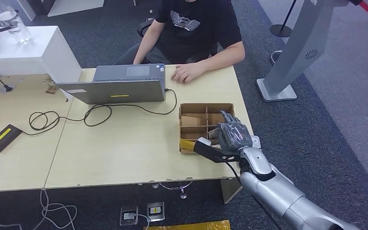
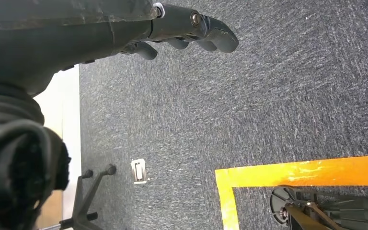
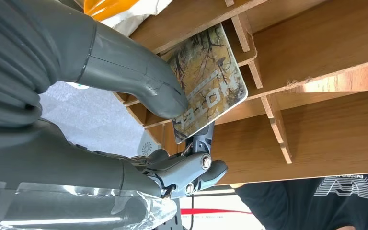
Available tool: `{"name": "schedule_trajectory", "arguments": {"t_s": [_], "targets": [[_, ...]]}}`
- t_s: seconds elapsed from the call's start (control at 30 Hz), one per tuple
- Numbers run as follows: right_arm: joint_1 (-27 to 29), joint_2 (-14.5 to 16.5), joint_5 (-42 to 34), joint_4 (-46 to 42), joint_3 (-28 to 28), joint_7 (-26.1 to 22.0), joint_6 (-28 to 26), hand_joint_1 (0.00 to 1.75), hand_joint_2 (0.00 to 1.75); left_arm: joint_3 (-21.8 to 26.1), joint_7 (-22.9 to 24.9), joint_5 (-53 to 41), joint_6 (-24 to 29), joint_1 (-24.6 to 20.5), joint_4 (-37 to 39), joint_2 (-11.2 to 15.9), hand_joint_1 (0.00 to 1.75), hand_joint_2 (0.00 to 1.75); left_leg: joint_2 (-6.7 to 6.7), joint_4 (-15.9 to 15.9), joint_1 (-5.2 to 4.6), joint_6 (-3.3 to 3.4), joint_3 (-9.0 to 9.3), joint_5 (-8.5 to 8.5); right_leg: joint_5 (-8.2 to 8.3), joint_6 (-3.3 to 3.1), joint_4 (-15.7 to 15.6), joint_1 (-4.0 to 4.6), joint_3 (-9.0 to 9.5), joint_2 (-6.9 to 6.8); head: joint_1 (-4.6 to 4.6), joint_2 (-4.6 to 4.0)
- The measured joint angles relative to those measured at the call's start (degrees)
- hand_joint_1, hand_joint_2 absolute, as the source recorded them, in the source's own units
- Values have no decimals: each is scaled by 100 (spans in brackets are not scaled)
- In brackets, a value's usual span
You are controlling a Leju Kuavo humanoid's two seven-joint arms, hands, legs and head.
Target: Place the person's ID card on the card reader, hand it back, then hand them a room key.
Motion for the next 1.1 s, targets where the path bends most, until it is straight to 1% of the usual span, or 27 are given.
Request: {"name": "schedule_trajectory", "arguments": {"t_s": [0.43,0.5,0.53,0.63,0.7,0.77,0.9,1.1], "targets": [[-53,38,67,121,0,-13,-91,175,175,0,0,2,-8,-1,0,0,0,0,0,0,0,0,0,0,0,0,0,0,0,0,0,0],[-54,38,216,123,-9,42,-215,175,175,0,1,1,-8,-1,0,0,0,0,0,0,0,0,1,0,0,0,0,0,0,0,0,0],[-55,36,381,102,-29,110,-360,175,175,0,1,1,-8,0,0,0,0,0,0,0,0,0,1,1,1,0,0,0,0,0,0,0],[-129,-40,977,-181,-173,463,-792,175,175,0,0,7,-1,3,0,0,0,0,3,1,-1,0,2,1,3,-1,0,-1,-1,3,-1,0],[-252,-157,1144,-539,-274,699,-785,175,175,0,0,23,5,5,0,0,0,0,4,1,-1,0,3,1,3,-2,0,-1,-1,4,-1,0],[-352,-261,1178,-880,-335,824,-698,175,175,0,-1,45,8,9,0,-2,0,0,3,1,-1,0,3,1,3,-2,0,0,-1,3,1,0],[-384,-380,1219,-1320,-418,833,-711,175,175,0,0,74,13,10,0,-12,0,0,4,1,0,0,2,0,3,-2,0,0,-2,5,0,0],[-386,-426,1214,-1570,-469,792,-738,175,175,0,0,96,28,8,0,-19,0,0,4,1,1,0,2,0,3,-2,0,1,-2,4,-1,0]]}}
